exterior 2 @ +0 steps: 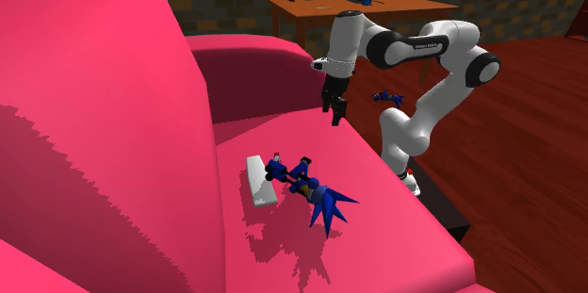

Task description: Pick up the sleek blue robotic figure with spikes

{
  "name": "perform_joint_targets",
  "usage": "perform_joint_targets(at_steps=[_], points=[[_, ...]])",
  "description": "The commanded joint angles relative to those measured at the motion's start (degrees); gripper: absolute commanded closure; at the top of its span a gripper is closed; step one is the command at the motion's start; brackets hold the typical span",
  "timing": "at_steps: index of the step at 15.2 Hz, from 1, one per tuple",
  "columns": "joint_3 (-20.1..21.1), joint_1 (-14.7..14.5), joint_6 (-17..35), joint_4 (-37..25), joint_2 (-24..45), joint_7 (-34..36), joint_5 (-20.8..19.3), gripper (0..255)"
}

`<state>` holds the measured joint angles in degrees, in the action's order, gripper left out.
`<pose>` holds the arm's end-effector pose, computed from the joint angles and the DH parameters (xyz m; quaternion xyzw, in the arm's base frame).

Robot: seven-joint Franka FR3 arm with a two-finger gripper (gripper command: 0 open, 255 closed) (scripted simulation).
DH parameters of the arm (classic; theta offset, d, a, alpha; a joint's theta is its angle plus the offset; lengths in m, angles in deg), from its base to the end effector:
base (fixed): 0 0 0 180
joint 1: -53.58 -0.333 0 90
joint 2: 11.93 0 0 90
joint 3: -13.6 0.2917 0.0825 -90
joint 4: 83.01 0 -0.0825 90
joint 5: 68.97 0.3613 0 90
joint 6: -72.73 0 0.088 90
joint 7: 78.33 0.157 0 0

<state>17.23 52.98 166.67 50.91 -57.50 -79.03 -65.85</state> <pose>0.3099 0.0346 0.5406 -0.9982 -0.0340 -0.0481 0.0057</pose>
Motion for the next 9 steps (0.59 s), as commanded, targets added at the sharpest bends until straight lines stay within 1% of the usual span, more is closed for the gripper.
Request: perform_joint_targets(at_steps=[1,5,9], points=[[0.0,0.0,0.0,0.0,0.0,0.0,0.0,0],[4.6,-0.4,-0.6,-7.0,8.5,5.7,1.6,0],[9.0,-0.4,-1.9,-15.2,17.5,11.5,2.2,0]])
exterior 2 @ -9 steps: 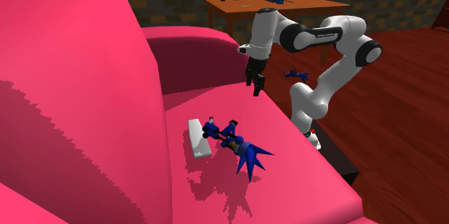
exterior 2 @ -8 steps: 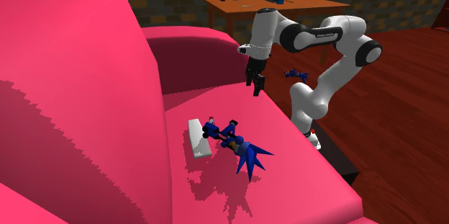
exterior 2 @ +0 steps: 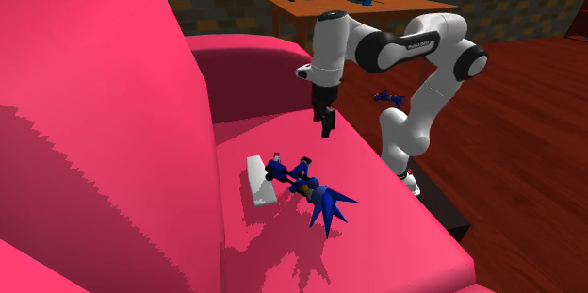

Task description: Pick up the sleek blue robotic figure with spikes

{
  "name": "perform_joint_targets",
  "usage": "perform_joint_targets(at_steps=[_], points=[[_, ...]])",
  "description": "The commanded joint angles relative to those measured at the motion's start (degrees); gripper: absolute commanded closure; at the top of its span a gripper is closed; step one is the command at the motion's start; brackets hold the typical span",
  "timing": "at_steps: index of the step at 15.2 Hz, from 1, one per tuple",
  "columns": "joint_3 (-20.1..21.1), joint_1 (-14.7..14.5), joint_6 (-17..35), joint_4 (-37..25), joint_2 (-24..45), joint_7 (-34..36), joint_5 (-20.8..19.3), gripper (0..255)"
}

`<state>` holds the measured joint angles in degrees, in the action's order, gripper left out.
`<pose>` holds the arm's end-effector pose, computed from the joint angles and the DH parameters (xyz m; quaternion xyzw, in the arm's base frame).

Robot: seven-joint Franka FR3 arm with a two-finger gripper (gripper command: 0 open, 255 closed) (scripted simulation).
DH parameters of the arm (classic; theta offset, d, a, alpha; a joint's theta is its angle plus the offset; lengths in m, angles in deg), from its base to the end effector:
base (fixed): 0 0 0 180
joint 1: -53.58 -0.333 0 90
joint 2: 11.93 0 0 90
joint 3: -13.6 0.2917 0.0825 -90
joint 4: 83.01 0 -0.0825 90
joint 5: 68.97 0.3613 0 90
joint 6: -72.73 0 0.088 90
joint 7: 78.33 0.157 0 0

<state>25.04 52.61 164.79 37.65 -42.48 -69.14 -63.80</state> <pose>0.3659 0.1066 0.5488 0.9998 0.0141 0.0134 0.0031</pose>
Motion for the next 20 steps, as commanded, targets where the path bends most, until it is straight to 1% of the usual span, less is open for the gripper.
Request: perform_joint_targets(at_steps=[1,5,8,12,13,20], points=[[2.2,0.0,-0.4,-4.2,4.8,3.1,0.1,0],[6.3,-0.1,-2.7,-14.1,14.8,9.3,-0.9,0],[9.0,-0.7,-5.1,-22.6,23.0,14.2,-2.5,0],[12.0,-2.9,-9.7,-36.3,35.1,20.9,-5.9,0],[12.2,-3.3,-10.3,-38.1,36.7,21.7,-6.4,0],[11.9,-3.0,-4.4,-30.8,35.1,21.2,-5.8,0]])
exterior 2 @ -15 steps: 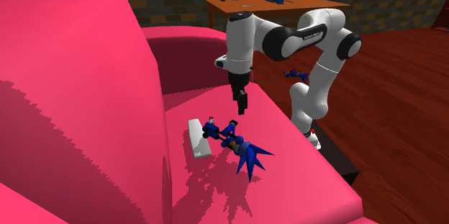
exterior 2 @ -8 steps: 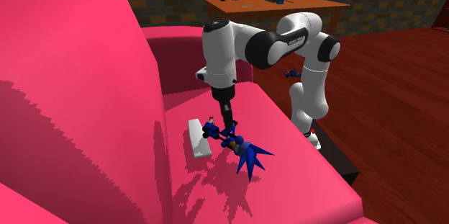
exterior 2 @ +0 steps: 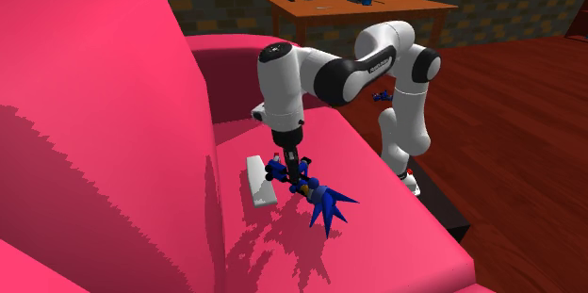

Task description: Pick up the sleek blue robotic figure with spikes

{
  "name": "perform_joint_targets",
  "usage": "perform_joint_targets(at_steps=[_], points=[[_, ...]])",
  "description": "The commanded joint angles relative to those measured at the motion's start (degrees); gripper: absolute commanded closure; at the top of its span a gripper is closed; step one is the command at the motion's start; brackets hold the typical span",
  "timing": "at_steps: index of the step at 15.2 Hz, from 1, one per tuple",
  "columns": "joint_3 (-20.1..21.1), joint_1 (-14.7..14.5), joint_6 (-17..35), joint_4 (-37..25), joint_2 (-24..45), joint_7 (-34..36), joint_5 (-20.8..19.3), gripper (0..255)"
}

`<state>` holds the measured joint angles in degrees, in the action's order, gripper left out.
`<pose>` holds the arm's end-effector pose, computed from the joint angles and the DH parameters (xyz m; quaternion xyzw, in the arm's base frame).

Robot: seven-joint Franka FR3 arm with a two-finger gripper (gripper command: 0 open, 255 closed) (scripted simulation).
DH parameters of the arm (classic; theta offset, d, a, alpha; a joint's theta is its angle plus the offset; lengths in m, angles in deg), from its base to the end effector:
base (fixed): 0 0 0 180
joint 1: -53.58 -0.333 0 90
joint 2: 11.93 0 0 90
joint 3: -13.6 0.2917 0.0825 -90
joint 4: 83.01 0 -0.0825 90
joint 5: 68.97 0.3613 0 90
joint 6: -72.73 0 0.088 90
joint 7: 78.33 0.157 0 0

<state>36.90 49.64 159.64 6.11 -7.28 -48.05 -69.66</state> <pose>0.4833 0.2394 0.5126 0.9980 -0.0262 -0.0544 0.0184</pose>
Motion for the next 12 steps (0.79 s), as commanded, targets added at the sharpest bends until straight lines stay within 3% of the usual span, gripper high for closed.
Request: perform_joint_targets(at_steps=[1,2,3,12], points=[[0.0,0.0,1.2,1.4,-0.2,0.1,0.1,0],[0.0,0.0,1.2,1.3,-0.2,0.1,0.1,0],[0.0,0.0,1.4,1.7,-0.3,-0.1,0.1,255],[0.0,0.0,1.2,1.3,-0.2,0.1,0.1,255]])
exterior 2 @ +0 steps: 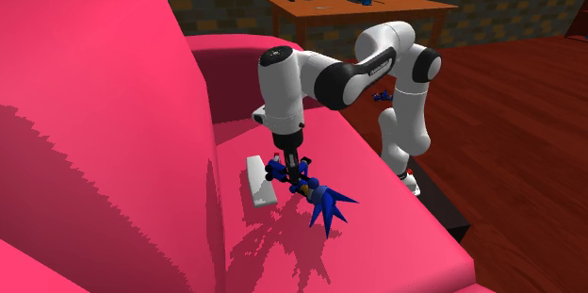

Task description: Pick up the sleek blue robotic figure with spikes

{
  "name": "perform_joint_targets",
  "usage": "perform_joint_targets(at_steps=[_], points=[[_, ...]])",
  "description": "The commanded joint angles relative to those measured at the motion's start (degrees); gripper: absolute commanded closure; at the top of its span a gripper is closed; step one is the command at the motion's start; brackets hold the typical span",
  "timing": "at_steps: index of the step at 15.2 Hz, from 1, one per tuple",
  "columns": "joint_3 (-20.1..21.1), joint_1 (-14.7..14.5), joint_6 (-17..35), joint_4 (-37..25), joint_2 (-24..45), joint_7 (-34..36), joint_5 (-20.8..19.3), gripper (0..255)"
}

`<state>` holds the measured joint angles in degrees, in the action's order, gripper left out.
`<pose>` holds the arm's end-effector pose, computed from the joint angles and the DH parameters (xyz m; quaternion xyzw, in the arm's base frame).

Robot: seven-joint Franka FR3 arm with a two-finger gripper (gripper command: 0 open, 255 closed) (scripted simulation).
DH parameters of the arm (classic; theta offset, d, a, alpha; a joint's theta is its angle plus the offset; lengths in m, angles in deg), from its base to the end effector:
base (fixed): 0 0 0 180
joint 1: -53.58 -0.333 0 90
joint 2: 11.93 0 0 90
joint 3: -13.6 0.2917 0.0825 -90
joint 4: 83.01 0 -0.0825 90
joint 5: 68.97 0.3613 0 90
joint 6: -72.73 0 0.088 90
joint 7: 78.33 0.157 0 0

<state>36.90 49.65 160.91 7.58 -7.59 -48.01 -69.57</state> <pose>0.4829 0.2402 0.5057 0.9980 -0.0265 -0.0536 0.0183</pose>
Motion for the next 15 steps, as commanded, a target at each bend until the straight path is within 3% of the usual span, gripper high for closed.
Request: perform_joint_targets(at_steps=[1,15], points=[[0.0,-0.1,-0.9,-1.1,0.3,0.1,-0.1,255],[0.6,-1.3,-13.3,-17.5,4.6,1.3,-1.7,255]])
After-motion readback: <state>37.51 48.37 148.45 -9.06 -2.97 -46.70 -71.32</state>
